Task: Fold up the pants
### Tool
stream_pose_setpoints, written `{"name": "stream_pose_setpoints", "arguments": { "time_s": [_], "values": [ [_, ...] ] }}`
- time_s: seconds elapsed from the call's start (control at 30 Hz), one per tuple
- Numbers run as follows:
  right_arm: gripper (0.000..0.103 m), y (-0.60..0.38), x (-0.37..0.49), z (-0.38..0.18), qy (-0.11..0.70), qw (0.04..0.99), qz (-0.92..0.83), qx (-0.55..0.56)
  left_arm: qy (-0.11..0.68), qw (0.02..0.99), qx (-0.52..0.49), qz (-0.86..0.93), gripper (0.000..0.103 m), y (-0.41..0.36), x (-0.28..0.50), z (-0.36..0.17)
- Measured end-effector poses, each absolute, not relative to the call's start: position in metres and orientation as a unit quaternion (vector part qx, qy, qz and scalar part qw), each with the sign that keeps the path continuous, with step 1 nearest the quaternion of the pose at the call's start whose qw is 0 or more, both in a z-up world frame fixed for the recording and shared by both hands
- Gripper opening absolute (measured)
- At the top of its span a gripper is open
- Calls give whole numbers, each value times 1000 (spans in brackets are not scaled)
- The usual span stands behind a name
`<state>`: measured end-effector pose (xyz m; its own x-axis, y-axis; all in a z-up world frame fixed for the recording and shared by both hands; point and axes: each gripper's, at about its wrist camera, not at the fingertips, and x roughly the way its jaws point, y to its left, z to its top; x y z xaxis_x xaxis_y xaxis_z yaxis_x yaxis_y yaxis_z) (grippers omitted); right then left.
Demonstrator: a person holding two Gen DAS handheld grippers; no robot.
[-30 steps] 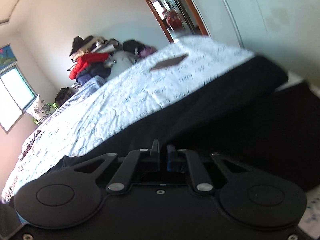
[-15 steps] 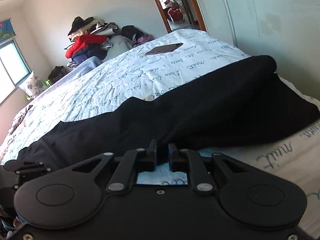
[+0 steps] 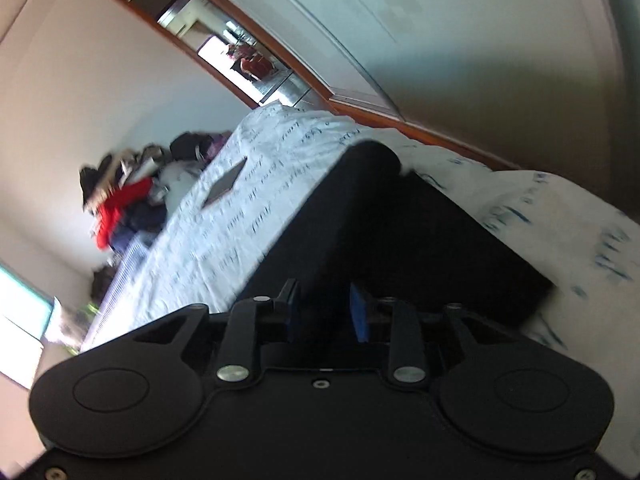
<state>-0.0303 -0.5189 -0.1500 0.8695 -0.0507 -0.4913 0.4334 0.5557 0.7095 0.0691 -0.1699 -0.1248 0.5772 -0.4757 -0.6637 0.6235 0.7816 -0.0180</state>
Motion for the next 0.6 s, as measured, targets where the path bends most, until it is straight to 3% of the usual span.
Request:
{"name": "stream_pose_setpoints", "arguments": {
  "time_s": [0.1, 0.13, 0.17, 0.27, 0.37, 0.6],
  "values": [
    [36, -506, 8, -119, 224, 893, -110, 376, 312, 890, 141, -301, 90, -175, 57, -132],
    [47, -499, 23, -109, 227, 905, -83, 349, 306, 893, 148, -296, 92, -174, 55, -133],
    [50, -490, 33, -99, 225, 916, -49, 328, 301, 895, 152, -292, 94, -174, 55, -135],
    [50, -469, 44, -71, 196, 942, 14, 273, 301, 899, 141, -283, 102, -170, 57, -139],
    [51, -470, 34, -60, 170, 955, -65, 233, 306, 900, 122, -286, 102, -165, 60, -138],
    [52, -490, 38, -105, 241, 927, -91, 271, 293, 904, 128, -285, 102, -165, 54, -139]
  ]
}}
